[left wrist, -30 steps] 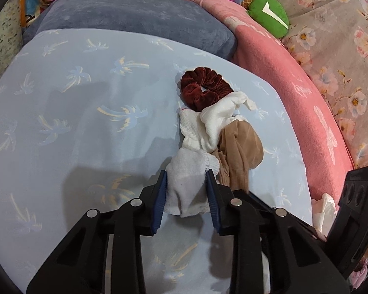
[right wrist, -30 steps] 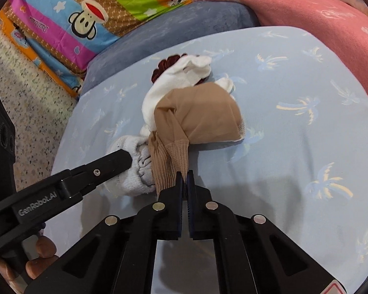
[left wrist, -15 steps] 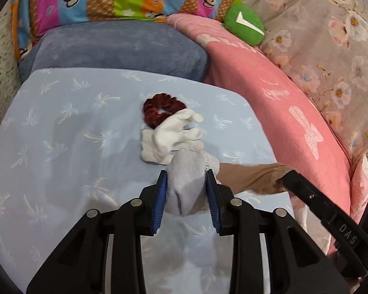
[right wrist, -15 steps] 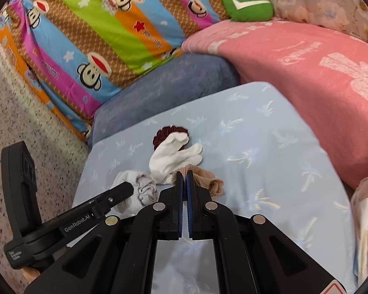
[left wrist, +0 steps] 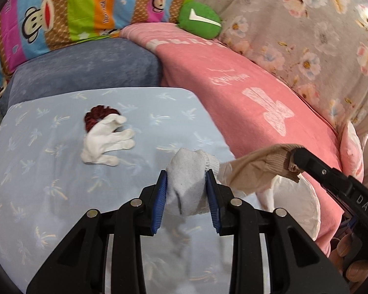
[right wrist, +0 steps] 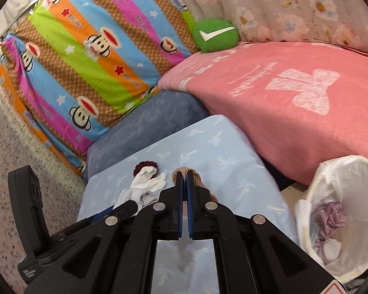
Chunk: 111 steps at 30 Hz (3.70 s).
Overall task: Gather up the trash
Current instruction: 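Carry the sock and stocking over the bin and open both grippers, then move both open grippers back toward the white glove and scrunchie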
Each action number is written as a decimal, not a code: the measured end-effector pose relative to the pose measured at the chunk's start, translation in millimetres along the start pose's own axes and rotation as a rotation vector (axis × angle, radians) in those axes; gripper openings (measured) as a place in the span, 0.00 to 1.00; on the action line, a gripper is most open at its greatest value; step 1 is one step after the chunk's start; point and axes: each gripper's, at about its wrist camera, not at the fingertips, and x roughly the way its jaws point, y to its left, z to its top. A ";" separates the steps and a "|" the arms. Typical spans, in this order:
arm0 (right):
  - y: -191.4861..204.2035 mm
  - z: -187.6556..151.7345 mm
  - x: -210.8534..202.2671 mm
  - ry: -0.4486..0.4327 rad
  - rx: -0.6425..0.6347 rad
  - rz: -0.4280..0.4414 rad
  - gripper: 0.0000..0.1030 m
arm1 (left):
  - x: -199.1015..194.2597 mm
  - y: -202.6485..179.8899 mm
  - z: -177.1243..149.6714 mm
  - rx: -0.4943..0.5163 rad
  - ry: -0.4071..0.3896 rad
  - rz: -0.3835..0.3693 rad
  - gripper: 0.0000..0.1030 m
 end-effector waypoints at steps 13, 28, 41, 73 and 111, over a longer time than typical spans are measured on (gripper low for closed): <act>-91.3 3.5 -74.2 -0.101 0.103 -0.079 0.03 | 13.8 -99.5 -17.6 0.168 0.031 -0.071 0.30; -162.7 -0.9 -121.6 -0.155 0.196 -0.151 0.03 | 32.2 -185.0 -41.2 0.314 0.097 -0.156 0.30; -185.9 -3.9 -133.7 -0.159 0.226 -0.174 0.03 | 39.6 -217.6 -49.5 0.359 0.104 -0.176 0.47; -165.9 -7.6 -116.8 -0.102 0.180 -0.157 0.10 | 35.1 -192.3 -45.5 0.290 0.084 -0.133 0.52; -69.5 -42.7 -27.7 0.110 -0.072 -0.151 0.16 | 24.5 -65.0 -36.2 0.124 0.055 0.047 0.52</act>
